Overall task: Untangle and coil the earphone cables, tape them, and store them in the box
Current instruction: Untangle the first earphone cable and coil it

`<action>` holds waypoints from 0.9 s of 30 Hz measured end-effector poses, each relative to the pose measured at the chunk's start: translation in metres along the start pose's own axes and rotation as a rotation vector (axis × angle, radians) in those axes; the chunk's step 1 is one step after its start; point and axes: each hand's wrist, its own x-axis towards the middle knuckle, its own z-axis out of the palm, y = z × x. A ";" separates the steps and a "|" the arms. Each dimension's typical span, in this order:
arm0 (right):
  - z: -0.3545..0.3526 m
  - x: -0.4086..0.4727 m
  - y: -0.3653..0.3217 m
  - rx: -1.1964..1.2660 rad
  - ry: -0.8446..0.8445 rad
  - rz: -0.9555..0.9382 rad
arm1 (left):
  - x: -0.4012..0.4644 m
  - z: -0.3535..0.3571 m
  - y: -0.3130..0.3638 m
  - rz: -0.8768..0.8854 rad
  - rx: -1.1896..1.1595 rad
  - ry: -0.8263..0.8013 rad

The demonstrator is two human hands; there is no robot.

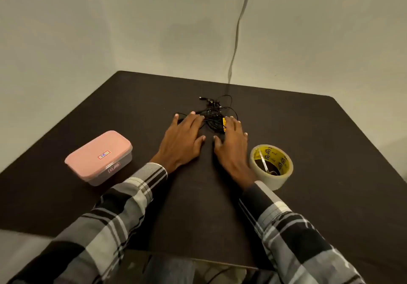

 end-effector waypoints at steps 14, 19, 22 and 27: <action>-0.028 -0.003 0.049 0.140 0.159 -0.230 | 0.011 0.012 -0.012 -0.004 -0.178 0.146; -0.037 -0.010 0.050 0.413 0.317 -0.170 | 0.013 0.014 -0.018 -0.101 -0.281 0.122; -0.040 -0.009 0.051 0.533 0.384 -0.141 | 0.014 0.015 -0.022 -0.134 -0.346 0.128; -0.051 0.002 0.046 0.577 0.491 -0.153 | 0.016 0.012 -0.025 -0.148 -0.416 0.172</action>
